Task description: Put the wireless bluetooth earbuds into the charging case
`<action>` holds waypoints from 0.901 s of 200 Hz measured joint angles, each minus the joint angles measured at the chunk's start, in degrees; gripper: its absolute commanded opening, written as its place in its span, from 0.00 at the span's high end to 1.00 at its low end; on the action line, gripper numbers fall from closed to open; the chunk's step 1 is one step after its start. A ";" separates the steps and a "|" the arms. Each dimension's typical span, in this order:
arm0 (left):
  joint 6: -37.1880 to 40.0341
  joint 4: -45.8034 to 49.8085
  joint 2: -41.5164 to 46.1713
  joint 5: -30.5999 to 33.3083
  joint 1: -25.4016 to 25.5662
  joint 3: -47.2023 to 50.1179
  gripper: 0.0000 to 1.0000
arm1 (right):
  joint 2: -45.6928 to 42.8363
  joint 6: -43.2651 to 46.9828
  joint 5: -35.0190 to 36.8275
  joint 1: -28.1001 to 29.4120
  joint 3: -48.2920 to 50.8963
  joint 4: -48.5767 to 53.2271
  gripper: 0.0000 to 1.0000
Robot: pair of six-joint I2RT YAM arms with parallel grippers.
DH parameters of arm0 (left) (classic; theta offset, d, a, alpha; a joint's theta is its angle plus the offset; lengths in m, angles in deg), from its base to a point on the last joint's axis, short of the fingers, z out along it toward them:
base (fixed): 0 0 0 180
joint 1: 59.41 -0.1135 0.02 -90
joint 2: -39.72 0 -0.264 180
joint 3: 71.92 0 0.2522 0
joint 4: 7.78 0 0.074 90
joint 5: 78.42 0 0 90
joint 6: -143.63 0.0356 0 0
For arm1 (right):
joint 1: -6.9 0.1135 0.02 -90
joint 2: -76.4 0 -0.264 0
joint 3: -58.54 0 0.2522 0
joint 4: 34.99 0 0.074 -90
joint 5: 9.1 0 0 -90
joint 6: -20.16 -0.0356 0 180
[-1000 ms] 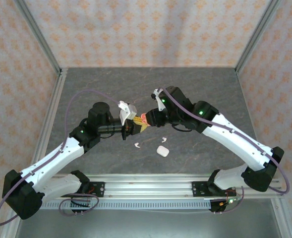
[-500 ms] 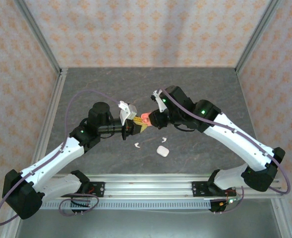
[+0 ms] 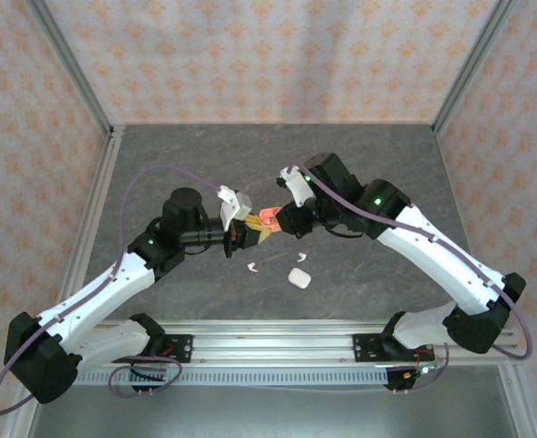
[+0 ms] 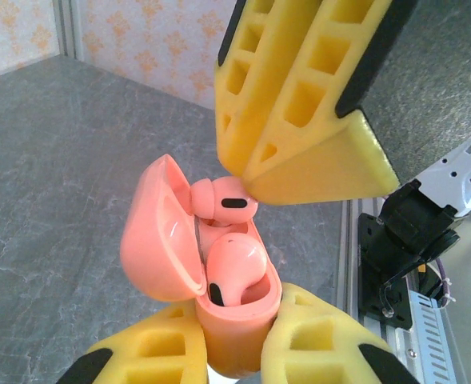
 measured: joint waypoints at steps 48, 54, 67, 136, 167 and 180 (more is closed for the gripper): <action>0.00 -0.02 0.00 0.00 0.00 0.00 1.00 | -0.07 3.69 -1.92 -0.85 0.00 0.55 0.76; 0.00 -0.02 0.00 -0.02 0.00 0.00 1.00 | -0.09 3.82 -1.92 -0.98 0.00 0.55 0.73; 0.00 -0.02 0.00 -0.02 0.00 0.00 1.00 | -0.17 3.82 -1.84 -1.18 0.00 0.52 0.69; 0.00 -0.02 0.00 -0.02 0.00 0.00 1.00 | -3.28 -1.38 1.77 -1.25 0.04 -1.05 0.49; 0.00 -0.04 0.00 0.00 0.00 0.00 1.00 | -3.26 -3.19 1.53 -1.18 0.02 -1.44 0.43; 0.00 -0.04 0.00 -0.02 0.00 0.00 1.00 | -2.64 -3.61 1.57 -0.94 0.02 -1.42 0.42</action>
